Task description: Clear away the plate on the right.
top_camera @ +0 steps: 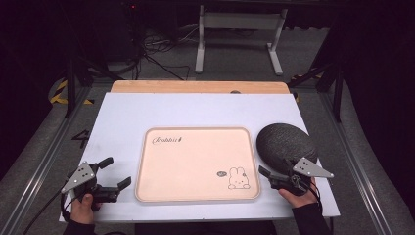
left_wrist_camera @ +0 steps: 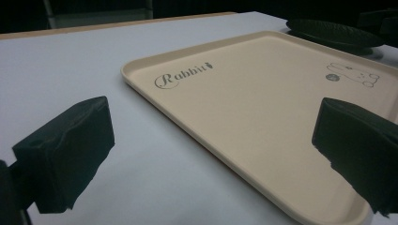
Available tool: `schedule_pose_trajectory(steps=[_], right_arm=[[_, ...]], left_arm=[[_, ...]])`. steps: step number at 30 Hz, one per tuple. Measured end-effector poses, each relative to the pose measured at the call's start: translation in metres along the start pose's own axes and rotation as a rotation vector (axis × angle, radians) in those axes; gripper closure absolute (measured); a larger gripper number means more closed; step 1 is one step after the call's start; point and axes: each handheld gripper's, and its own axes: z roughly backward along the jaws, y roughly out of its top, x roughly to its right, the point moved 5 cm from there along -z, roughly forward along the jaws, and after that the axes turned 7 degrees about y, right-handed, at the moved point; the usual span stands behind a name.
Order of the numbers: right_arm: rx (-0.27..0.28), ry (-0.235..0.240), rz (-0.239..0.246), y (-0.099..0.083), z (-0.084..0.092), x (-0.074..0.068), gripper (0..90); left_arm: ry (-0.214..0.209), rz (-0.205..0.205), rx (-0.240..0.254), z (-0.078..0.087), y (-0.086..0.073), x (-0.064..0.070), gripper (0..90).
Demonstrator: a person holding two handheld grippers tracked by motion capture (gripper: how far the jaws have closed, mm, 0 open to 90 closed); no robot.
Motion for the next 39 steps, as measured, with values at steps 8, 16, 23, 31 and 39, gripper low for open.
schedule_pose_trajectory(steps=[8, 16, 23, 31, 39], right_arm=[[0.022, -0.021, 0.036, 0.008, 0.005, -0.001, 31.8], [0.015, -0.007, 0.057, 0.016, 0.013, 0.000, 37.8], [-0.052, -0.078, 0.120, 0.023, 0.023, 0.005, 36.0], [-0.162, -0.147, 0.263, 0.027, 0.036, 0.008, 44.0], [-0.296, -0.206, 0.489, 0.032, 0.042, 0.000, 43.4]], left_arm=[[-0.004, 0.013, 0.000, 0.000, 0.000, 0.000, 0.2], [0.005, 0.041, 0.000, -0.001, 0.000, -0.002, 0.3], [0.003, 0.023, -0.008, -0.001, 0.000, -0.001, 0.3], [0.001, 0.025, -0.007, -0.001, 0.000, -0.001, 0.3], [0.001, 0.026, -0.006, -0.001, 0.000, -0.002, 0.3]])
